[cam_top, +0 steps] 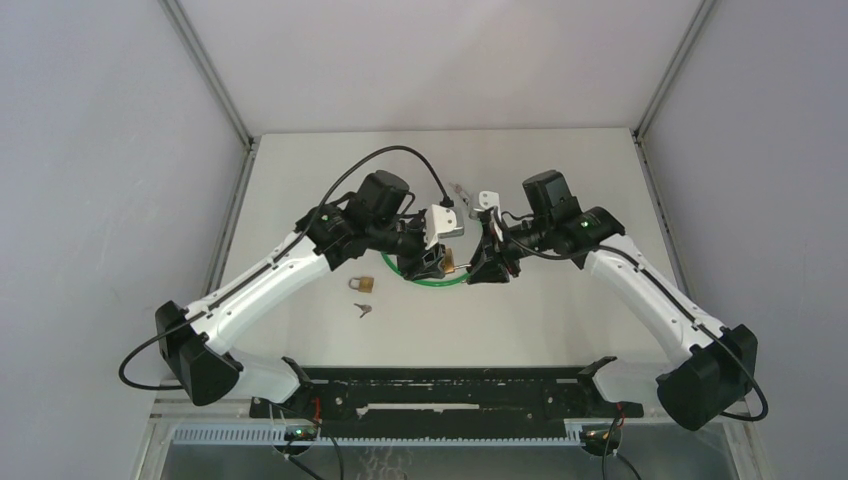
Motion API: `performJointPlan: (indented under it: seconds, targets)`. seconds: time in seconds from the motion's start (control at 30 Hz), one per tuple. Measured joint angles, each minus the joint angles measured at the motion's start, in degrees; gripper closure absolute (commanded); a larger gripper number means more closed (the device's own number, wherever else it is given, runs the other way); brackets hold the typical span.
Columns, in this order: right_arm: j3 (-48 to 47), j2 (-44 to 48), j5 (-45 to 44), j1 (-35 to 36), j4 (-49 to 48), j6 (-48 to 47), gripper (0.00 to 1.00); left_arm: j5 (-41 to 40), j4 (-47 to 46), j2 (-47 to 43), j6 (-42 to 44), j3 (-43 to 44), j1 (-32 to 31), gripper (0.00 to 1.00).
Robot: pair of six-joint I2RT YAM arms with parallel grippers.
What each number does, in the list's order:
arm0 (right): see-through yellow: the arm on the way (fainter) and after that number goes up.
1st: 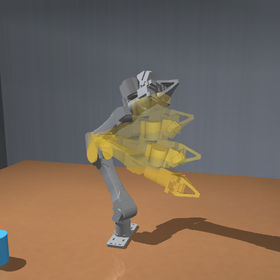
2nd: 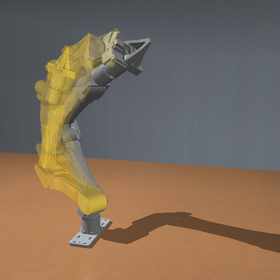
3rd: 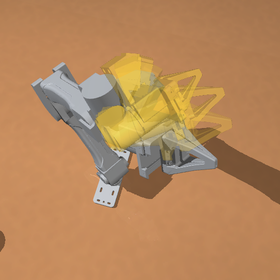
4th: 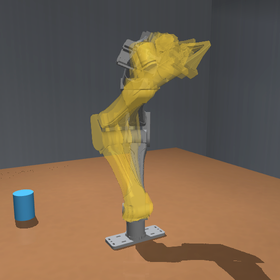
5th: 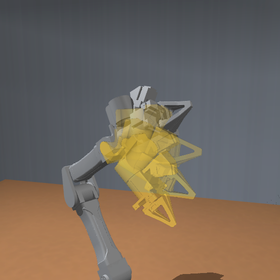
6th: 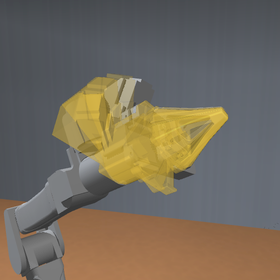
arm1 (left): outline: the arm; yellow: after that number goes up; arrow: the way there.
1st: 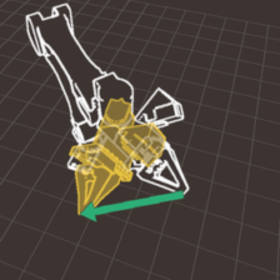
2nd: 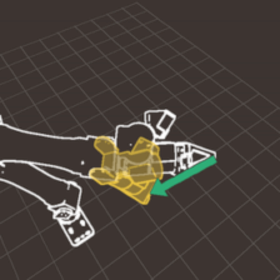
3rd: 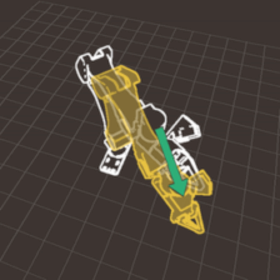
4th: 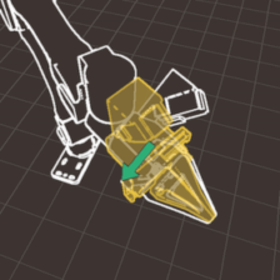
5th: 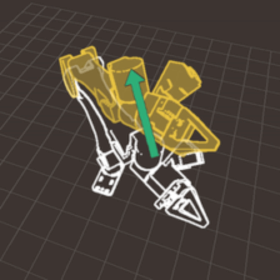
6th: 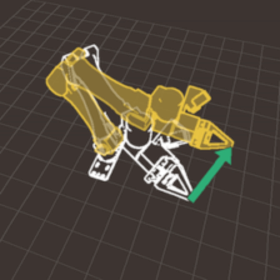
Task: Lock with the key
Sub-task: Lock the lock.
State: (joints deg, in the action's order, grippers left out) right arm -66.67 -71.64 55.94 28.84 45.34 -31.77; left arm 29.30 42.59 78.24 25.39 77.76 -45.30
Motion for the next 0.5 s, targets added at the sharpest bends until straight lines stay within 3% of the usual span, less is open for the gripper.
performJointPlan:
  seconds: [0.23,0.5]
  targets:
    - [1.92,0.15,-1.22,0.83,-1.90,-0.04,0.70,0.15,0.00,0.02,-0.57,0.00,0.00,1.00]
    - [2.60,0.17,-2.19,0.94,-2.67,-0.02,0.91,0.92,0.02,0.24,-1.07,0.00,0.00,1.00]
